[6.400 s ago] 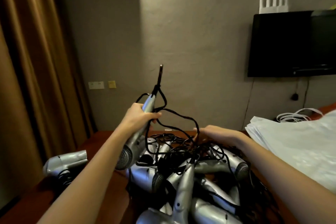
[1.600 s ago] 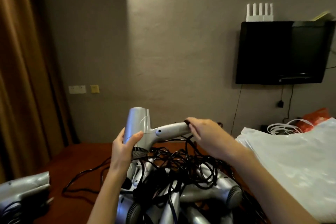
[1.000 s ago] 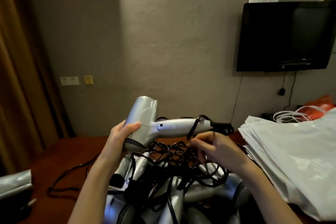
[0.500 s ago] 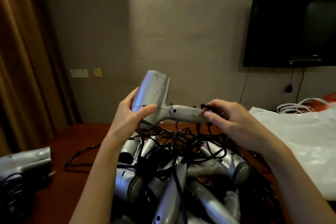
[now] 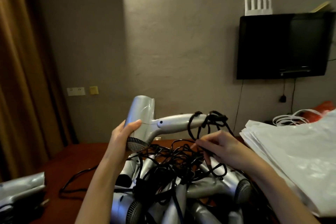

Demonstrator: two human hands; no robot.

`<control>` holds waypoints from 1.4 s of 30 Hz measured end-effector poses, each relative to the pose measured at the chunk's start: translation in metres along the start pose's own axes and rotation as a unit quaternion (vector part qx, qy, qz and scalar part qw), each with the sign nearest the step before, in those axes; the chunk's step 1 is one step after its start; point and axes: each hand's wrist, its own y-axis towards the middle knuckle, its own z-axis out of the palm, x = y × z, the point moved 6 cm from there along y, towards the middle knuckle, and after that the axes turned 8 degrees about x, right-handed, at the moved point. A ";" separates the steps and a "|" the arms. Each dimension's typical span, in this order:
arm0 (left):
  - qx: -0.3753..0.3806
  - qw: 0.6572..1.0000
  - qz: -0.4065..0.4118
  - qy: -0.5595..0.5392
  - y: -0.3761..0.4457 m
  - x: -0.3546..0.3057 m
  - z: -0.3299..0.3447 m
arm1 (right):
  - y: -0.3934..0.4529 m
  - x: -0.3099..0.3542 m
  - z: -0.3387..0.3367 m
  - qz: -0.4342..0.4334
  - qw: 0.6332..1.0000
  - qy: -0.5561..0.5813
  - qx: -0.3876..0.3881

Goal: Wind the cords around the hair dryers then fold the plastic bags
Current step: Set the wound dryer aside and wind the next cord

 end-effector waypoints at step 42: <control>-0.133 0.982 0.116 0.068 -0.008 -0.015 -0.009 | -0.011 0.010 -0.015 -0.015 0.993 -0.002 -0.120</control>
